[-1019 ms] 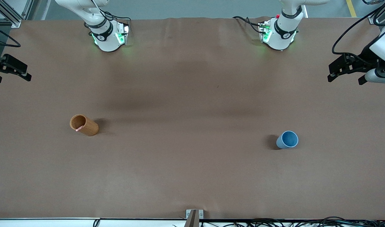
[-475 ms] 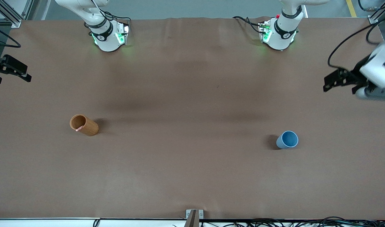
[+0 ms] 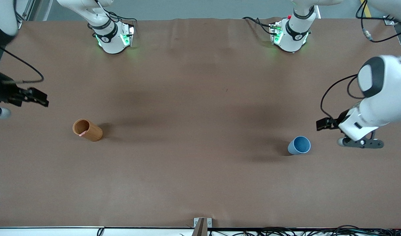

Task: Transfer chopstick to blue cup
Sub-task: 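Reach the right gripper to the tan cup while the left gripper reaches the blue cup, then grasp the pink chopstick with the right gripper while the left gripper grasps the blue cup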

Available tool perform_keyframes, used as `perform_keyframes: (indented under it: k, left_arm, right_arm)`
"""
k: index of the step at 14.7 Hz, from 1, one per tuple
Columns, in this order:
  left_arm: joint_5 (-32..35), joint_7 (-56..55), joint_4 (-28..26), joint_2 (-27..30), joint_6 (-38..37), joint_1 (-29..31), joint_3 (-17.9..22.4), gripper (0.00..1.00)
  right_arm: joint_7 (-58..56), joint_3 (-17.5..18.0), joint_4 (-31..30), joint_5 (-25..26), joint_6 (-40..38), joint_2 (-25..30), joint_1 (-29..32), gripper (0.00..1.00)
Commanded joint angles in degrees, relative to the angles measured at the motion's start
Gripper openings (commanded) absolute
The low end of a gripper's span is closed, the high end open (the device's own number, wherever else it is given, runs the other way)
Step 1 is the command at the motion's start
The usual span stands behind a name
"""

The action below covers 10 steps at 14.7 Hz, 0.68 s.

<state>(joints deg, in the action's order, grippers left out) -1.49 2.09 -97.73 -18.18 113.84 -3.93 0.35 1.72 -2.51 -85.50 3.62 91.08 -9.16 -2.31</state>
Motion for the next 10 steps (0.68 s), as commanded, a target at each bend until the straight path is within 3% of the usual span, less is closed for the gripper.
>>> perform_keyframes:
  k: [1, 5, 10]
  left_arm:
    - [0.1, -0.2, -1.7, -4.4, 7.1, 0.2, 0.0, 1.00]
    - [-0.8, -2.3, -3.2, -9.6, 14.6, 0.2, 0.0, 1.00]
    - [-0.8, -3.7, -3.0, -13.3, 19.1, 0.0, -0.1, 0.97]
  right_arm:
    - [7.2, 0.0, 0.2, 4.9, 2.4, -4.7, -2.7, 0.82]
    - [21.8, 0.0, 1.2, 13.5, 4.2, -13.4, -7.3, 0.68]
    - [35.1, 0.0, 4.0, 14.6, 4.4, -20.6, -7.4, 0.56]
